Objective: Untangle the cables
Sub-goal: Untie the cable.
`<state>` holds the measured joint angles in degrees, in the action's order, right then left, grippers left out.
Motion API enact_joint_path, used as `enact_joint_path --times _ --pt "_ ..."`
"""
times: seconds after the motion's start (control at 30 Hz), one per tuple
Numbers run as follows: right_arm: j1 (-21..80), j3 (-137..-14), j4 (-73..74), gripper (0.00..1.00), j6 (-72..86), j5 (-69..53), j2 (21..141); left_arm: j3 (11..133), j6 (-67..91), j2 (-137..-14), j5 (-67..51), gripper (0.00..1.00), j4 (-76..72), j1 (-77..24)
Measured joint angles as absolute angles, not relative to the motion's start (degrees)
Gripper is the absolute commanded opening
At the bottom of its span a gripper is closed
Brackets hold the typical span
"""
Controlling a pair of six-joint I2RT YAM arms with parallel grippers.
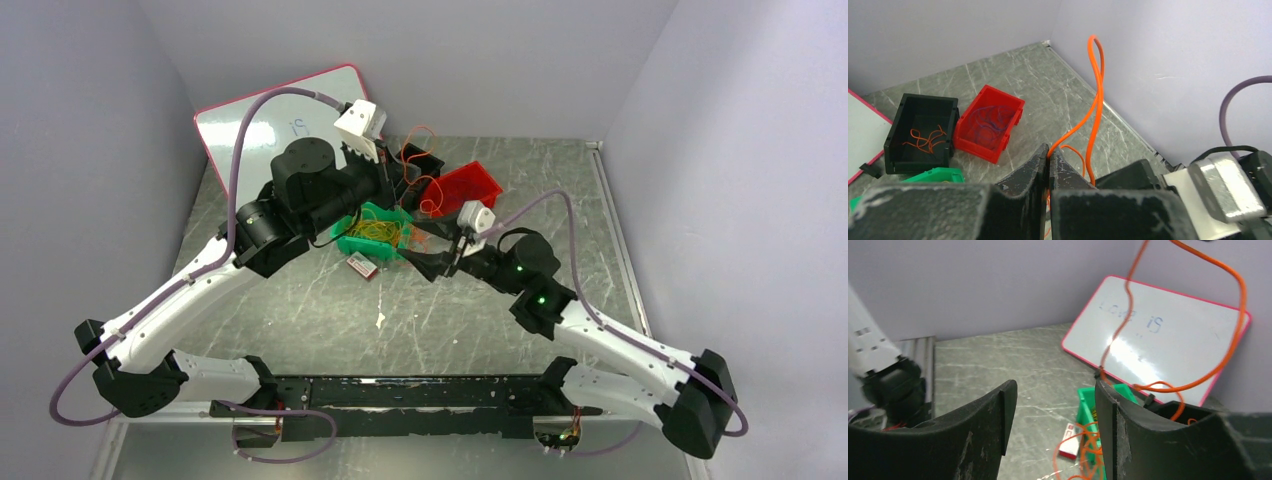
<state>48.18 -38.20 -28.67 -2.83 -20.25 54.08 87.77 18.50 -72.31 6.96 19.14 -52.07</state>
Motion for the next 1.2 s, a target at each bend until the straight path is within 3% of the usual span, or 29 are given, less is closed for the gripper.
enact_joint_path --times 0.3,0.57,0.87,1.1,1.2 --pt "48.18 -38.26 -38.13 0.58 -4.89 -11.86 63.2 88.4 18.59 -72.34 6.74 0.07 19.14 -52.07" --pt "48.23 -38.06 -39.92 0.39 -5.91 -9.93 66.85 87.22 20.14 -72.31 2.07 0.07 16.97 -52.1" --pt "48.25 -32.34 -36.34 0.35 -3.6 -3.75 64.07 86.28 22.46 -73.78 -1.76 0.07 16.29 -52.18" --pt "48.25 -25.43 -29.98 0.33 3.53 3.38 62.74 95.64 21.3 -78.63 -1.78 0.07 16.78 -52.18" --pt "48.25 -21.89 -28.05 0.37 7.22 5.72 61.73 99.7 20.18 -79.66 -1.78 0.07 17.02 -52.18"
